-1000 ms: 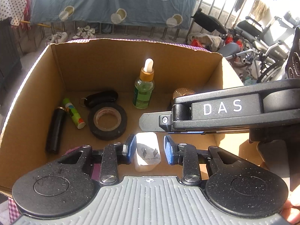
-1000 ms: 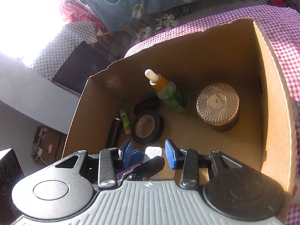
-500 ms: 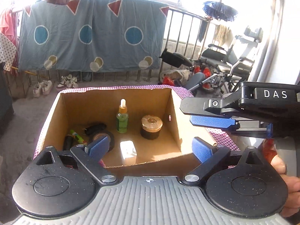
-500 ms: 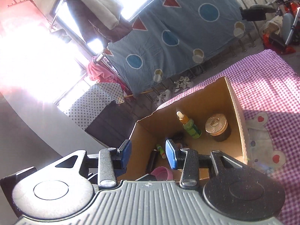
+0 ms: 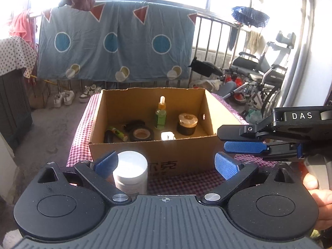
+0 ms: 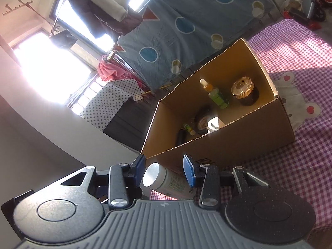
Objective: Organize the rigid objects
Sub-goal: 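Move the right tool to the white pill bottle and close on it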
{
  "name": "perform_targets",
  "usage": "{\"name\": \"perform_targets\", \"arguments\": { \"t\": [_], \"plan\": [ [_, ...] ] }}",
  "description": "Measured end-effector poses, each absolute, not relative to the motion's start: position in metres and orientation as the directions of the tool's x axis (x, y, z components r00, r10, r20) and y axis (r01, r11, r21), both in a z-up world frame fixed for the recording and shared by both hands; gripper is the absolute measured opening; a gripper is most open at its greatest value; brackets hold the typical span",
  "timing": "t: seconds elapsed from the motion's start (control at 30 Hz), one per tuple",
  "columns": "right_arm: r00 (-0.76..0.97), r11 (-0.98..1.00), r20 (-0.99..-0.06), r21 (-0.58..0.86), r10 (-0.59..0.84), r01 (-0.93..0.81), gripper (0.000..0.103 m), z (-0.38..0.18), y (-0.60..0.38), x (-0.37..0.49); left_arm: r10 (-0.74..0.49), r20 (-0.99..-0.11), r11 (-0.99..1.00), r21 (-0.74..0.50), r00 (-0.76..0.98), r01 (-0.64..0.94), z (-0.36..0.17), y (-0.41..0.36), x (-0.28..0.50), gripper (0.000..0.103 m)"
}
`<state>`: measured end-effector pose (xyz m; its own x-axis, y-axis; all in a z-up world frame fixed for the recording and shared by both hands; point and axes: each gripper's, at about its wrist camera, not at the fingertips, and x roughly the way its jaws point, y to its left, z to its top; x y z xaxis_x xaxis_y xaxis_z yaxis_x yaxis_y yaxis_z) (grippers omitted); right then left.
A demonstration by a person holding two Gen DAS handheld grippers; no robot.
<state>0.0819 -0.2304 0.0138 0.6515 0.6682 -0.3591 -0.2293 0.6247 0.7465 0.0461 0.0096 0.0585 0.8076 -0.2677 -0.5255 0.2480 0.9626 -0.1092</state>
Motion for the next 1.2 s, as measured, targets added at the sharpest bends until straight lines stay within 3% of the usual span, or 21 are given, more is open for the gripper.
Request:
{"name": "perform_targets", "arguments": {
  "t": [0.93,1.1,1.17,1.2],
  "plan": [
    [0.565,0.754,-0.547,0.616,0.617,-0.227,0.044,-0.005,-0.144,0.11,-0.176,-0.59,0.981,-0.042,0.788,0.187,0.001,0.044,0.064,0.101],
    [0.56,0.757,-0.551,0.607,0.619,-0.241,0.044,-0.004,-0.134,0.117,-0.186,-0.595,0.979,-0.047,0.782,0.197,-0.005,0.046,0.074,0.094],
    [0.565,0.757,-0.546,0.606,0.619,-0.244,0.063,-0.004,-0.132,0.119,-0.196,-0.598,0.977,-0.055,0.777,0.204,-0.006,0.047,0.077,0.089],
    [0.576,0.757,-0.536,0.603,0.618,-0.252,0.078,-0.001,-0.13,0.119,-0.2,-0.6,0.977,-0.058,0.775,0.206,-0.007,0.046,0.079,0.084]
  ]
}}
